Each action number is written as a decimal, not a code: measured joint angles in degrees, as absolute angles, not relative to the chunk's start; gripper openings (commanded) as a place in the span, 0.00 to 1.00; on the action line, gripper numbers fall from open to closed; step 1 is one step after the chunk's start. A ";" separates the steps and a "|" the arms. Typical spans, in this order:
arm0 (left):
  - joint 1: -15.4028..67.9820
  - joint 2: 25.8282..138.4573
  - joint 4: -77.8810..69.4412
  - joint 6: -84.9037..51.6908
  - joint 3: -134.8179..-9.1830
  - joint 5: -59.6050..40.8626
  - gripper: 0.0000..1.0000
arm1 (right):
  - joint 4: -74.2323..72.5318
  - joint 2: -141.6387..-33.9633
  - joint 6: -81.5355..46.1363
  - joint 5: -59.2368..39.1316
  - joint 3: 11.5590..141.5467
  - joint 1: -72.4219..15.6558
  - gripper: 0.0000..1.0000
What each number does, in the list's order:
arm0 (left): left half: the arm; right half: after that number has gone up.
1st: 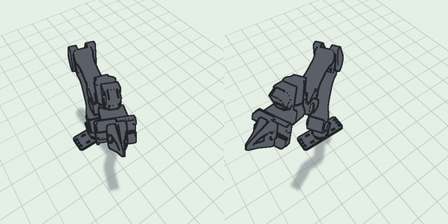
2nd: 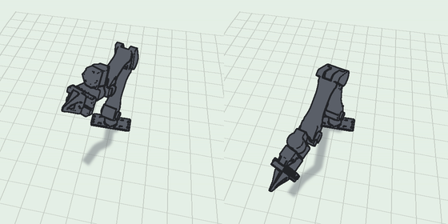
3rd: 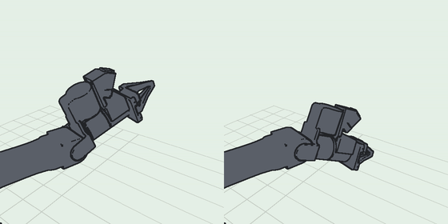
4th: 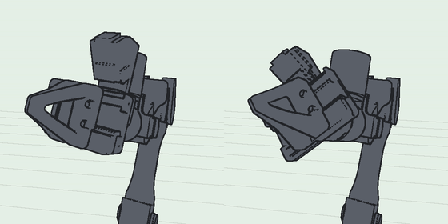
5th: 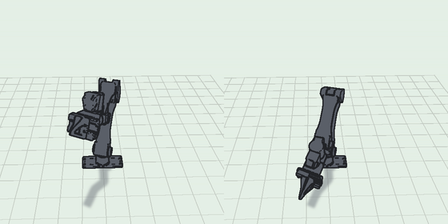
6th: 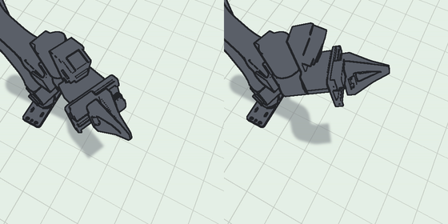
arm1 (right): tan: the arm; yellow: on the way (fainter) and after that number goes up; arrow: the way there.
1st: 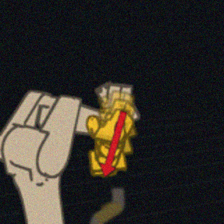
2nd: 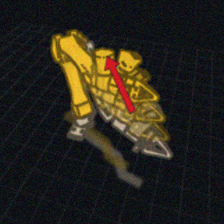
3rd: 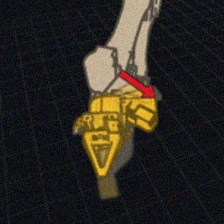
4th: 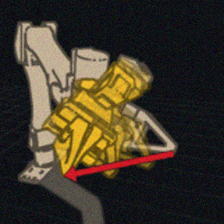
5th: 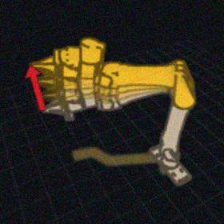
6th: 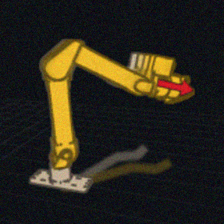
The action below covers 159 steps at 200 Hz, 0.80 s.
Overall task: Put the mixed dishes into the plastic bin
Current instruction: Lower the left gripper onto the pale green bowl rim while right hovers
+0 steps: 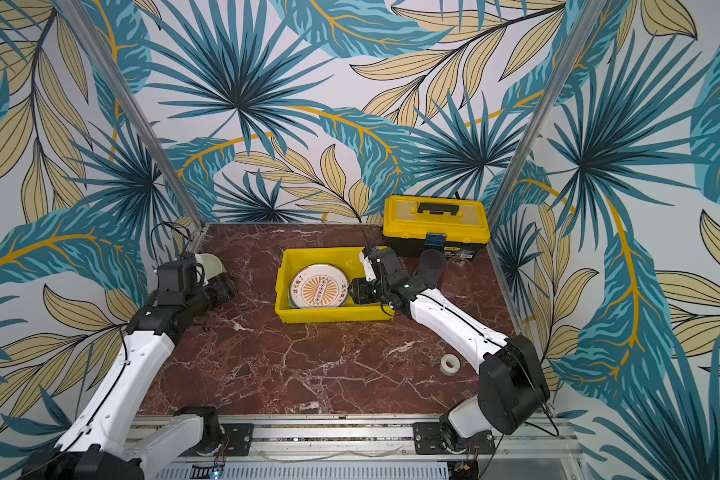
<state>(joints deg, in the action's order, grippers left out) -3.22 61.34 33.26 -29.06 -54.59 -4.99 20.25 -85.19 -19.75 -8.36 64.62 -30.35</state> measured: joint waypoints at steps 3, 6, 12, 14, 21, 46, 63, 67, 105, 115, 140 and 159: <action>-3.70 61.84 33.28 -28.88 -54.98 -5.28 0.72 | 20.14 -85.17 -19.75 -8.43 64.42 -30.37 0.55; -4.27 62.39 33.34 -28.73 -55.37 -5.48 0.72 | 20.01 -85.06 -19.75 -8.45 64.23 -30.39 0.55; -5.32 63.35 33.47 -28.42 -56.07 -5.91 0.72 | 19.86 -84.90 -19.75 -8.56 63.79 -30.41 0.55; -5.78 63.70 33.54 -28.34 -56.34 -6.02 0.72 | 19.81 -84.86 -19.75 -8.56 63.68 -30.44 0.55; -7.14 64.62 33.78 -27.90 -57.04 -6.61 0.71 | 19.68 -84.53 -19.73 -8.64 63.11 -30.44 0.55; -12.75 67.99 35.20 -26.24 -59.99 -7.64 0.67 | 19.49 -82.78 -19.68 -8.67 61.78 -30.44 0.55; -16.10 70.59 36.16 -24.64 -61.95 -7.79 0.61 | 19.31 -81.69 -19.68 -8.80 61.28 -30.44 0.55; -16.82 71.18 36.27 -24.47 -62.26 -7.92 0.60 | 19.18 -81.49 -19.66 -8.84 61.17 -30.44 0.55; -23.03 77.23 38.57 -23.40 -65.01 -9.06 0.56 | 18.26 -80.99 -19.29 -9.76 60.20 -30.44 0.55; -23.83 79.24 39.79 -22.90 -67.02 -9.06 0.56 | 18.17 -80.99 -19.05 -10.22 60.16 -30.44 0.55; -24.34 84.01 41.89 -20.93 -73.01 -8.23 0.52 | 17.61 -80.99 -18.09 -11.64 60.12 -30.44 0.55; -24.40 86.87 42.78 -19.66 -76.12 -6.72 0.50 | 17.61 -80.99 -17.23 -12.53 60.12 -30.44 0.55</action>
